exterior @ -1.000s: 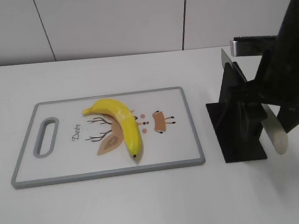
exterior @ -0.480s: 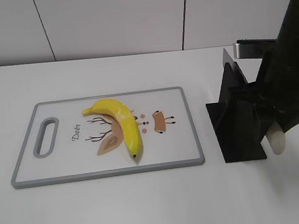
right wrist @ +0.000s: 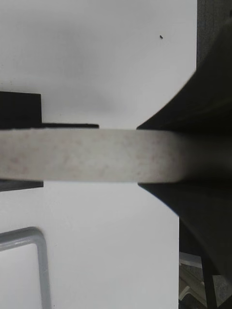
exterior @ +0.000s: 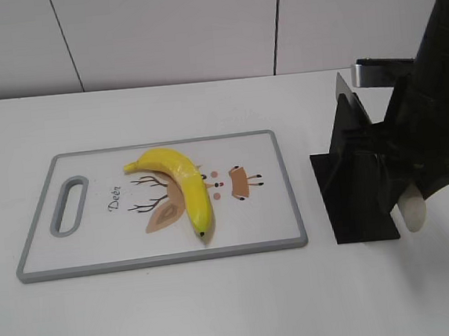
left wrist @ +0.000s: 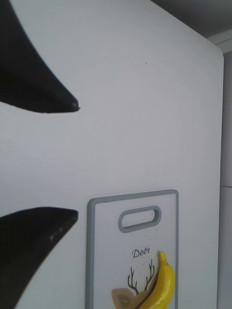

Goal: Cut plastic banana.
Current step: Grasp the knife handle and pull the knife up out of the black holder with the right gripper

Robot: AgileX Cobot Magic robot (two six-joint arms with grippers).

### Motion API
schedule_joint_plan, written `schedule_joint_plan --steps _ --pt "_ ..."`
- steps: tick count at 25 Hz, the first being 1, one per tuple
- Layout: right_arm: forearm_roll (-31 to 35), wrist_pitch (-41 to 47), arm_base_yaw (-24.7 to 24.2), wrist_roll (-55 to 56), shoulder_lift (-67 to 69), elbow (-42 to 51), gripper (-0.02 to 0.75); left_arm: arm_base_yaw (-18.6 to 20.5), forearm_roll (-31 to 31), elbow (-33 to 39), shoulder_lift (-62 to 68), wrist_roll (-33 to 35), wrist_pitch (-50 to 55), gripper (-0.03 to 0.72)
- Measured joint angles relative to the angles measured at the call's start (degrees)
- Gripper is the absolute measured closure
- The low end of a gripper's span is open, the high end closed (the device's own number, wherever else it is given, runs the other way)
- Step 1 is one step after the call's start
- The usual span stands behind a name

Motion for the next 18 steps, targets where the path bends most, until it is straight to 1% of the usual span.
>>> schedule_joint_plan --steps 4,7,11,18 --pt "0.24 0.39 0.00 0.11 -0.77 -0.44 0.566 0.00 0.00 0.00 0.00 0.00 0.00 0.110" --pt "0.53 2.69 0.07 0.45 -2.03 -2.04 0.566 0.00 0.00 0.00 0.00 0.00 0.00 0.117" --pt "-0.63 5.97 0.07 0.62 -3.51 -5.01 0.567 0.00 0.00 0.00 0.00 0.00 0.05 0.117" --pt "-2.88 6.92 0.07 1.05 -6.32 -10.87 0.568 0.00 0.00 0.00 0.00 0.00 0.05 0.120"
